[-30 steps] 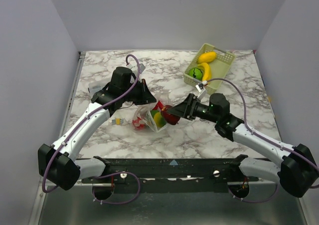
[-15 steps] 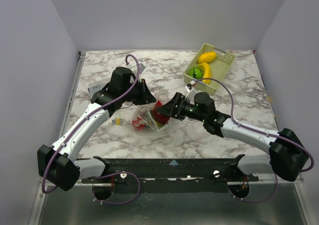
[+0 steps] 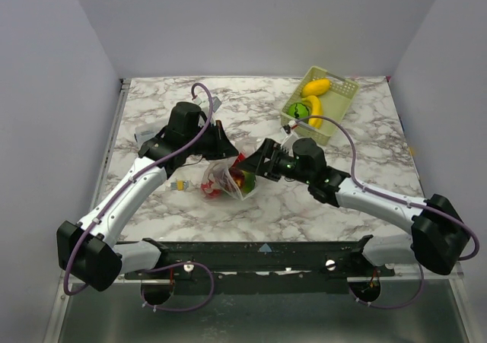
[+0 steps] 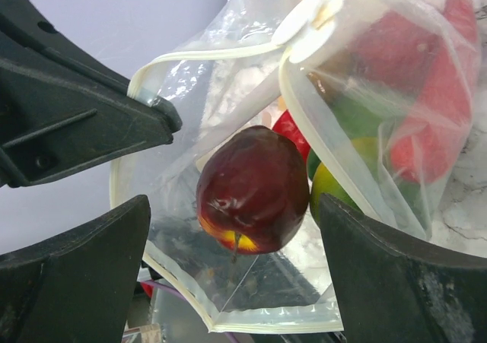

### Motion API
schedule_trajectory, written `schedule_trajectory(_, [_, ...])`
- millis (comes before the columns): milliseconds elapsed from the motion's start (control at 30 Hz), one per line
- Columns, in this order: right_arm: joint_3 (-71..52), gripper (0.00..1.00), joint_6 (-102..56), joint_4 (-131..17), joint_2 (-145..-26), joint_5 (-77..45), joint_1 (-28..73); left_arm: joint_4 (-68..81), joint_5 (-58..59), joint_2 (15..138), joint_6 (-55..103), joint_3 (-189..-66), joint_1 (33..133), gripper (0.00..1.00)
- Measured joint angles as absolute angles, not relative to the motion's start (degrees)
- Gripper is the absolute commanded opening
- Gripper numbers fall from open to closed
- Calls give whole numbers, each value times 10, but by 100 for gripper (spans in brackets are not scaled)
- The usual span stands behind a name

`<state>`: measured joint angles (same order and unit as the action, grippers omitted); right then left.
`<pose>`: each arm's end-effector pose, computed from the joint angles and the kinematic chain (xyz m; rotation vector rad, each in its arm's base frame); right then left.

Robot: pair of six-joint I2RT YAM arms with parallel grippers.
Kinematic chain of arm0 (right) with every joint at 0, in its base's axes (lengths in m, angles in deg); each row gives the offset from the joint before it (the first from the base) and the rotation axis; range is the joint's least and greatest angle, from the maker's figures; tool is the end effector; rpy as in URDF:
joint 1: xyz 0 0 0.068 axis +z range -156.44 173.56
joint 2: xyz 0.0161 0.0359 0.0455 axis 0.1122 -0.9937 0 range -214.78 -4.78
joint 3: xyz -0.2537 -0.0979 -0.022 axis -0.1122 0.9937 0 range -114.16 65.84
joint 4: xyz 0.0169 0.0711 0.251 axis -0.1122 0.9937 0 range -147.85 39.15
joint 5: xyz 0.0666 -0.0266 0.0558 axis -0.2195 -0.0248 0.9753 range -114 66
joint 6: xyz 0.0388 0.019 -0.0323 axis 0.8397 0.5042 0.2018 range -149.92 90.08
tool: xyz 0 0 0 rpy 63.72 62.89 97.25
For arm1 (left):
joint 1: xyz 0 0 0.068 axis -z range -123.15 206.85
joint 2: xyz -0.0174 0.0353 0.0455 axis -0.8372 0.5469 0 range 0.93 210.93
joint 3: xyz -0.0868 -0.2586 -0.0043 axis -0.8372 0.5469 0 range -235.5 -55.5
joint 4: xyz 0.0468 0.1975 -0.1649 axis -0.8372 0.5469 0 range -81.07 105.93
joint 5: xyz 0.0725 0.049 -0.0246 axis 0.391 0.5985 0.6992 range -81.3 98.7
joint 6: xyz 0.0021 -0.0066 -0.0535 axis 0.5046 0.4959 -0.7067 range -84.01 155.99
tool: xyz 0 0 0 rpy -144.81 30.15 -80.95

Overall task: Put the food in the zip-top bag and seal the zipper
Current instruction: Place the fake fruit in the zipper food storage bag, then pick up the fake fruit from the bin.

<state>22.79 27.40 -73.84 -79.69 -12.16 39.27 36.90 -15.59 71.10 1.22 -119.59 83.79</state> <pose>0.2013 0.2167 0.2602 0.0487 2.1039 1.3756 0.2329 -0.1347 0.3359 0.1050 2.3061 -1.0485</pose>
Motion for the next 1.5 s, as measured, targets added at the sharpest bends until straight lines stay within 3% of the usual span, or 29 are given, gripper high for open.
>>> schedule_trajectory(67, [228,86,270,-729,-794,-129,392,369,-156,711,12,-1196,838,0])
schedule_trajectory(100, [228,80,270,-723,-792,-133,392,369,-156,711,12,-1196,838,0])
schedule_trajectory(200, [228,51,269,-713,-783,-143,392,369,-156,710,12,-1196,838,0])
schedule_trajectory(267, [228,46,272,-718,-781,-143,393,369,-156,709,12,-1196,838,0])
schedule_trajectory(600, [203,47,239,-674,-795,-166,405,369,-156,708,12,-1196,838,0])
schedule_trajectory(767, [134,59,182,-572,-745,-261,396,369,-156,707,12,-1196,838,0])
schedule_trajectory(1000, [43,62,122,-480,-731,-344,266,369,-156,707,12,-1196,838,0])
schedule_trajectory(1200, [-16,63,100,-443,-845,-348,123,369,-156,707,12,-1196,838,0])
schedule_trajectory(1500, [-111,67,95,-435,-1066,-286,28,369,-156,707,12,-1195,838,0])
